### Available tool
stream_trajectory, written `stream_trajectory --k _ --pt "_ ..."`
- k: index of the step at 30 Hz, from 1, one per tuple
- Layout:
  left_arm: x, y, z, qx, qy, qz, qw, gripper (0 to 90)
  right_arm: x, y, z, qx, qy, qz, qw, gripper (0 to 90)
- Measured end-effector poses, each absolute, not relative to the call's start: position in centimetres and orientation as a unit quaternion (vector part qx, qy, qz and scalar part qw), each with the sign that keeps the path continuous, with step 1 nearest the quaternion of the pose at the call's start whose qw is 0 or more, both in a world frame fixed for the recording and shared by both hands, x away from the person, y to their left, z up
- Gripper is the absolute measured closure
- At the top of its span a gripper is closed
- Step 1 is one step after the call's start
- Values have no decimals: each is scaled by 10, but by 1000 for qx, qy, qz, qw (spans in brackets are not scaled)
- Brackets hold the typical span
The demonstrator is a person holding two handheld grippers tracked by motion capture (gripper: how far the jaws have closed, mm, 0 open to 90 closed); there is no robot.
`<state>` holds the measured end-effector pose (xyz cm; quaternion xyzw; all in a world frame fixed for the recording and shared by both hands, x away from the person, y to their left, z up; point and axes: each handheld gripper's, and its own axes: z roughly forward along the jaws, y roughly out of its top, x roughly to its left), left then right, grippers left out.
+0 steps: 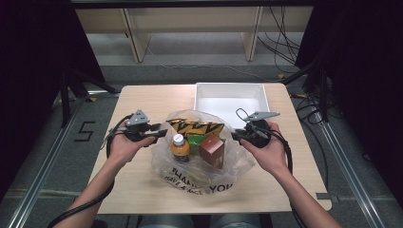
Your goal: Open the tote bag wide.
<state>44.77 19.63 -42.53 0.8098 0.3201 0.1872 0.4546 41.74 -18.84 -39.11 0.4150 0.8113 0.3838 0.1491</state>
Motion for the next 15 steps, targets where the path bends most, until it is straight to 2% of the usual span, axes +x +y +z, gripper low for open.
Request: stream_trajectory --k 3,5,15 --pt "450 196 -431 813 337 180 440 799 417 -190 -397 435 809 373 134 878" --pt "452 196 -434 810 351 163 441 873 420 -193 -403 431 814 363 143 896" --pt "466 188 -455 818 375 160 406 892 432 -201 -430 439 822 328 155 900"
